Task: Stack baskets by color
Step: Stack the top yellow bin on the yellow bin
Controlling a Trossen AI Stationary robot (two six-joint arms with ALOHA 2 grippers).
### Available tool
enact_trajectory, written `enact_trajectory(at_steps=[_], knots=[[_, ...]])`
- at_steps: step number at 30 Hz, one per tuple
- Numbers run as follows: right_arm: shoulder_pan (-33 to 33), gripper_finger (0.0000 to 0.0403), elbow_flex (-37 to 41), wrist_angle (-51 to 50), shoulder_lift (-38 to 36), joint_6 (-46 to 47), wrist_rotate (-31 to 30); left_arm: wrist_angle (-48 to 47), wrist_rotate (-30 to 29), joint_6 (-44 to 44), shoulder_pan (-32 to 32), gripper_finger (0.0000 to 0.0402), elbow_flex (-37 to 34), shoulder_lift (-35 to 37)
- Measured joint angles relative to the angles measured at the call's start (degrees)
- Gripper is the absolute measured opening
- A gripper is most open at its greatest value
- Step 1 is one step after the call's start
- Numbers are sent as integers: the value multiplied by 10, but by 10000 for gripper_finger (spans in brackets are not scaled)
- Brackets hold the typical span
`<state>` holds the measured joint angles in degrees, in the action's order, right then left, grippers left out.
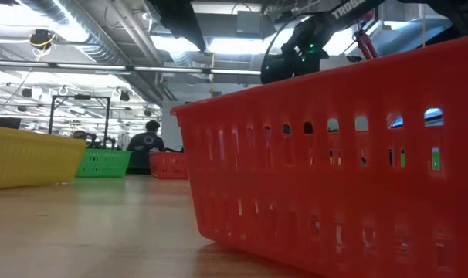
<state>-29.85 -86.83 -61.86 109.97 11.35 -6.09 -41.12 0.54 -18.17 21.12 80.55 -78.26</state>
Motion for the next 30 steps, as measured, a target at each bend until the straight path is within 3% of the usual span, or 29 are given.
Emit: enact_trajectory(at_steps=[3,15,30], knots=[[-1,126,0,0,7,-1,-28,0,0,0,0,69,0,0],[-20,126,0,15,11,-11,-29,0,0,0,0,69,0,0],[-36,126,0,14,12,-14,8,-6,0,1,0,69,0,0]])
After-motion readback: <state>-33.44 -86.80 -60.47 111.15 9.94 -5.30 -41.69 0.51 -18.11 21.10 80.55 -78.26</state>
